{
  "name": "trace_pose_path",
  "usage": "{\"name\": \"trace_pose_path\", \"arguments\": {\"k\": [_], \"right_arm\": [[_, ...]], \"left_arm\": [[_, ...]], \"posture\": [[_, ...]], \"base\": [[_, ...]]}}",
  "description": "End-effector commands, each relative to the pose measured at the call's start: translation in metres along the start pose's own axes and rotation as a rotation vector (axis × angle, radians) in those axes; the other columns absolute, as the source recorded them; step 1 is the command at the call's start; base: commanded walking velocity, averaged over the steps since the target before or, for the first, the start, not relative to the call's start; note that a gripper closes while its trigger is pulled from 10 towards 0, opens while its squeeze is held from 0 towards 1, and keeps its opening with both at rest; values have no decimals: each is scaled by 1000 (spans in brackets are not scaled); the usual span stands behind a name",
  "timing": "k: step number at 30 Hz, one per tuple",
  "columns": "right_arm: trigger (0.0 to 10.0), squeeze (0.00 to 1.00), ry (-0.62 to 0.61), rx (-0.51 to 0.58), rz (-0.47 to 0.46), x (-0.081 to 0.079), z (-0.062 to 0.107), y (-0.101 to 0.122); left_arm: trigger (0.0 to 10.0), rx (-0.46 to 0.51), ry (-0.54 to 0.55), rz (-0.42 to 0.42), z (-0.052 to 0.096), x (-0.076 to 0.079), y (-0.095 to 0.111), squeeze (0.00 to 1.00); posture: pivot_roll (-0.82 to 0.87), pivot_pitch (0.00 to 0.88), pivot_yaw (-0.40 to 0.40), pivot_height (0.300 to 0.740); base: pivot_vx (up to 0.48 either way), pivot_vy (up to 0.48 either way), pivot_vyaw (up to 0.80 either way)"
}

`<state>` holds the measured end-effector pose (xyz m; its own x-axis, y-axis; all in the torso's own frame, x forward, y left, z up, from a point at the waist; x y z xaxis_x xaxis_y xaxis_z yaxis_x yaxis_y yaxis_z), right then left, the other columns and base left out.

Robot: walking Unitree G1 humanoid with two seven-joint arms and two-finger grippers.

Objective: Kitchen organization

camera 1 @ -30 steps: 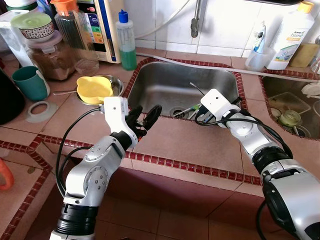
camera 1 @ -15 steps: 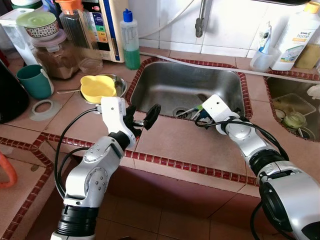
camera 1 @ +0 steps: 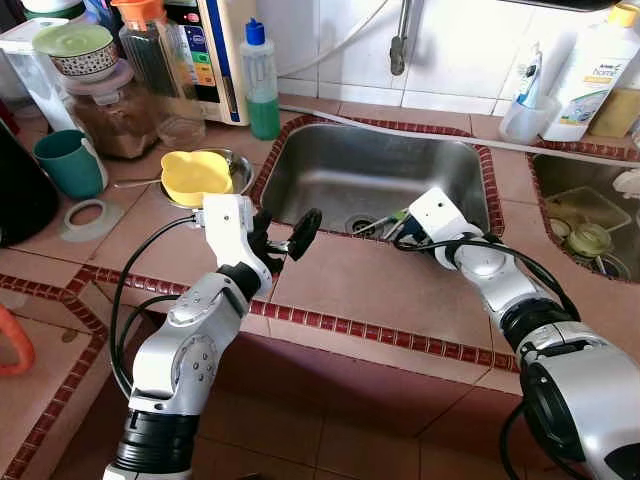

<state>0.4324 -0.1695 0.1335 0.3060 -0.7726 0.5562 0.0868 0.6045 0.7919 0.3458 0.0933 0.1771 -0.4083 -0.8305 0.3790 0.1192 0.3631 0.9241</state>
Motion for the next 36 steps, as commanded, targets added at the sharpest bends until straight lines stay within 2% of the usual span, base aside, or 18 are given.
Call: {"name": "trace_pose_path", "arguments": {"k": [1,7,10,11,14,16,17,19,21,22,23,24,31,32,33,34,35,36], "right_arm": [[10000,1000,-19,36,-46,8,0,9],[10000,1000,-37,117,-145,18,0,25],[10000,1000,-33,171,-221,21,1,33],[10000,1000,-20,206,-254,20,2,38],[10000,1000,3,251,-303,16,3,44],[10000,1000,34,301,-338,9,7,50],[10000,1000,58,337,-371,3,10,55],[10000,1000,72,353,-388,0,12,57],[10000,1000,118,395,-421,-12,20,64],[10000,1000,118,395,-421,-12,20,64],[10000,1000,169,426,-454,-22,27,71],[10000,1000,204,449,-472,-30,33,76],[10000,961,262,477,-478,-42,46,85],[10000,949,267,473,-476,-43,47,85],[10000,949,268,472,-475,-44,48,85],[10000,949,272,470,-473,-44,50,86],[10000,949,275,468,-472,-44,51,86],[10000,925,287,461,-477,-45,55,88]], "left_arm": [[10000,33,22,-22,-1,-5,8,1000],[10000,83,68,-74,-7,-14,21,1000],[10000,109,99,-139,-9,-21,28,1000],[10000,117,132,-181,-10,-27,31,1000],[10000,126,195,-229,-11,-37,33,1000],[10000,142,238,-270,-11,-46,37,1000],[10000,152,276,-264,-11,-52,40,1000],[10000,154,292,-267,-11,-55,41,1000],[10000,159,328,-328,-11,-63,44,1000],[10000,159,328,-328,-11,-63,44,1000],[10000,149,379,-369,-10,-73,44,1000],[10000,141,423,-376,-9,-82,44,1000],[10000,122,495,-363,-9,-97,45,1000],[10000,107,535,-349,-8,-103,45,925],[10000,102,552,-345,-7,-105,44,925],[10000,93,562,-336,-7,-106,43,686],[10000,87,566,-329,-7,-107,42,686],[10000,86,590,-333,-6,-110,40,0]], "posture": [[68,81,48,740],[55,81,47,740],[41,79,47,740],[36,79,46,740],[26,80,46,740],[16,83,45,740],[14,84,44,740],[11,84,44,740],[4,86,43,740],[4,86,43,740],[-1,87,44,740],[-4,89,45,740],[-12,89,46,740],[-13,89,46,740],[-13,89,46,740],[-13,90,46,740],[-13,90,46,740],[-12,90,43,740]], "base": [[0,0,0],[0,0,0],[0,0,0],[0,0,0],[0,0,0],[0,0,0],[0,0,0],[0,0,0],[0,0,0],[0,0,0],[0,0,0],[0,0,0],[0,0,0],[0,0,0],[0,0,0],[0,0,0],[0,0,0],[0,0,0]]}}
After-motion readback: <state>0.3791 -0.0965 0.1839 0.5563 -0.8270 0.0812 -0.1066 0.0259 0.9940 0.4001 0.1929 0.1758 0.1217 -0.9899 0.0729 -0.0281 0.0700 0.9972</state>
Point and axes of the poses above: a point about 5 cm out from each wrist's last joint towards the gripper, its own z axis pointing back from the gripper into the wrist, its own y axis along the axis of the wrist's last joint, x = y × z, the point moved 4 cm from there along -z, pointing out of the wrist towards the gripper, and after that the axes turned 3 degrees about z, right-handed, at the moved point
